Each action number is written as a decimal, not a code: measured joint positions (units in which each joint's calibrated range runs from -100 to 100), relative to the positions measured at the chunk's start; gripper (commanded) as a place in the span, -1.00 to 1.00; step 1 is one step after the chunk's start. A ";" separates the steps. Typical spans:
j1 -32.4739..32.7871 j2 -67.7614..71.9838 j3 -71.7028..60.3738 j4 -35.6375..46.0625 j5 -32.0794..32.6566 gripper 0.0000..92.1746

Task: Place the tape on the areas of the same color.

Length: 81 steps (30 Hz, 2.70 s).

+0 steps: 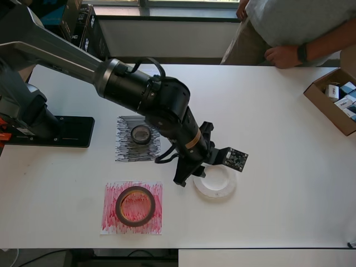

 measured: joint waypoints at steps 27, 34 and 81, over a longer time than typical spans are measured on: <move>-6.21 17.08 -23.92 6.31 1.26 -0.03; -6.21 21.67 -29.39 8.05 0.53 -0.03; -1.98 25.35 -20.56 15.91 10.75 -0.03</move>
